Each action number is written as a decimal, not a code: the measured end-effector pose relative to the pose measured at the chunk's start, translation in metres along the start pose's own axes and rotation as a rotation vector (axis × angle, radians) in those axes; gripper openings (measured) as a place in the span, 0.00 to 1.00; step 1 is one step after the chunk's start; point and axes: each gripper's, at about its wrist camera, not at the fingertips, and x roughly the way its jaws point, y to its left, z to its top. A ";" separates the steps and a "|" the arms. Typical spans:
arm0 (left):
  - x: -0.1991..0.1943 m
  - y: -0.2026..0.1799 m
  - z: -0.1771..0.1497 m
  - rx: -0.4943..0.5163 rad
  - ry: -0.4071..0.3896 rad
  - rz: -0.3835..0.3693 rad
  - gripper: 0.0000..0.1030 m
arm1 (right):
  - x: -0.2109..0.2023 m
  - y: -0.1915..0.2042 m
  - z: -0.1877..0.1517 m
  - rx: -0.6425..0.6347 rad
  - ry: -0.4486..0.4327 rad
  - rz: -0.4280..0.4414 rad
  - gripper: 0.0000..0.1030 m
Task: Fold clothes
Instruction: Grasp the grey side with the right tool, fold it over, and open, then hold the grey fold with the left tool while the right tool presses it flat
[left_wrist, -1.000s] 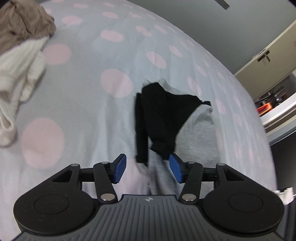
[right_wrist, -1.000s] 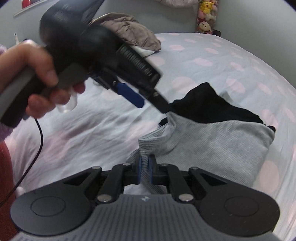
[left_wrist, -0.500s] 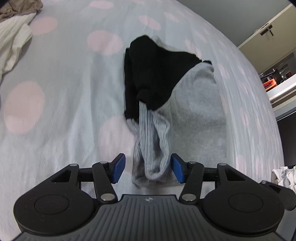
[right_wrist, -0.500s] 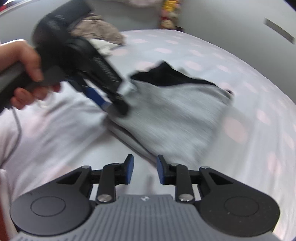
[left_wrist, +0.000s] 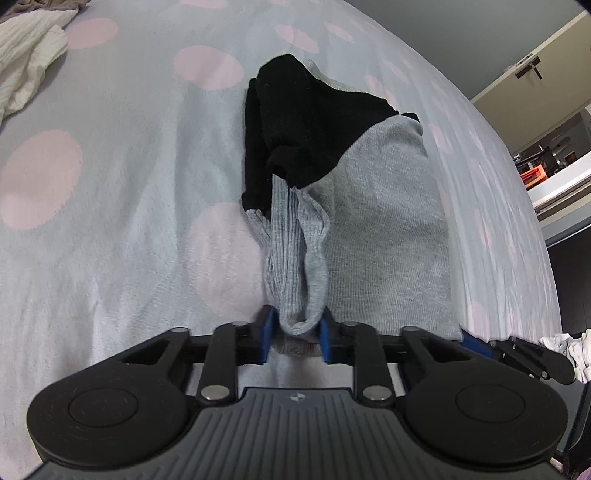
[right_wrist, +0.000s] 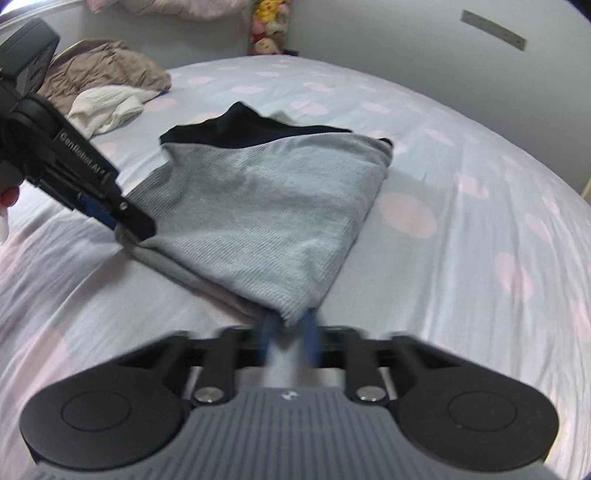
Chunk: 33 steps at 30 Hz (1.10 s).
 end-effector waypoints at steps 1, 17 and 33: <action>0.000 0.000 0.000 -0.001 0.001 0.003 0.15 | -0.003 -0.001 -0.001 0.008 0.000 -0.001 0.08; -0.023 0.011 -0.006 -0.072 -0.036 -0.010 0.53 | -0.027 0.012 -0.016 -0.092 -0.073 -0.081 0.36; -0.005 -0.005 -0.007 -0.010 -0.009 0.035 0.16 | 0.011 0.063 -0.027 -0.558 -0.088 -0.214 0.31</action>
